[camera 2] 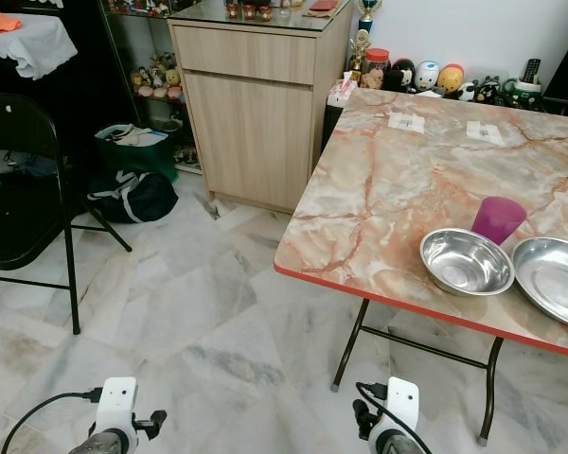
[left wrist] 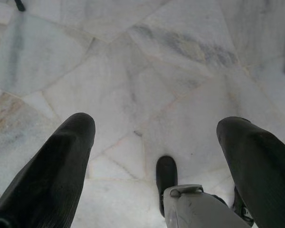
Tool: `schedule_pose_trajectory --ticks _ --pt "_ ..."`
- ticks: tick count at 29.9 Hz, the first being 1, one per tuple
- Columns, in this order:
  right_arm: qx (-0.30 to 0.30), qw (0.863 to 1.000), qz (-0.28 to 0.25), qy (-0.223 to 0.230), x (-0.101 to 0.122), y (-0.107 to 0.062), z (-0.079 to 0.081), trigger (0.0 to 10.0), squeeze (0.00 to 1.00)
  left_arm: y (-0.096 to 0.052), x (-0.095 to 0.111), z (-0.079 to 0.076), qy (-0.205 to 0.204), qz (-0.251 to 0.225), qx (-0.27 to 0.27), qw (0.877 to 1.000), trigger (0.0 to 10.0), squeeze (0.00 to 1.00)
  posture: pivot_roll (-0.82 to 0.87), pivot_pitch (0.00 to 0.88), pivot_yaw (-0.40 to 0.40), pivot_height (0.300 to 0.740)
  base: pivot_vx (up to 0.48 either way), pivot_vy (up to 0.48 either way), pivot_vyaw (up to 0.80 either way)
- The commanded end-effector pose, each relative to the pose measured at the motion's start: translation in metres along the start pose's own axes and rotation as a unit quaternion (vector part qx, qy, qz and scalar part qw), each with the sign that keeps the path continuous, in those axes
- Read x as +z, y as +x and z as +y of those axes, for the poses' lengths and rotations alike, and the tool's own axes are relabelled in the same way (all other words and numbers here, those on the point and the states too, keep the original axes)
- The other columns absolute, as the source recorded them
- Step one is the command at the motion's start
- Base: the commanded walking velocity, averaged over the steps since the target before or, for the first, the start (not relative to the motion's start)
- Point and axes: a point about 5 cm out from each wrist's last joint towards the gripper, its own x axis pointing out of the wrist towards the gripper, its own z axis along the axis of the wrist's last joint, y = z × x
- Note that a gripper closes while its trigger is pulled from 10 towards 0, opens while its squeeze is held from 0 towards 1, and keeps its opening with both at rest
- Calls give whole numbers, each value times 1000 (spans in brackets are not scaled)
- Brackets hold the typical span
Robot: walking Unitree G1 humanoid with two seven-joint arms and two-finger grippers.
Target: Setting the table
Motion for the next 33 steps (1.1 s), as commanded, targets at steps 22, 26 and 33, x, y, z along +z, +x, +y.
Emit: schedule_pose_trajectory --ticks 22,26,33 --pt "-3 1000 8 -16 -3 1 7 10000 0 5 21 6 -14 -17 15 1000 10000 0 -117 0 -29 740 0 0 0" --pt "-8 1000 6 -3 -5 1 6 10000 0 2 7 5 49 0 -5 999 10000 0 -64 0 -34 740 0 0 0" --pt "-7 1000 -4 8 -4 0 6 10000 0 0 -1 4 54 10 -11 998 10000 0 -33 0 -46 740 0 0 0"
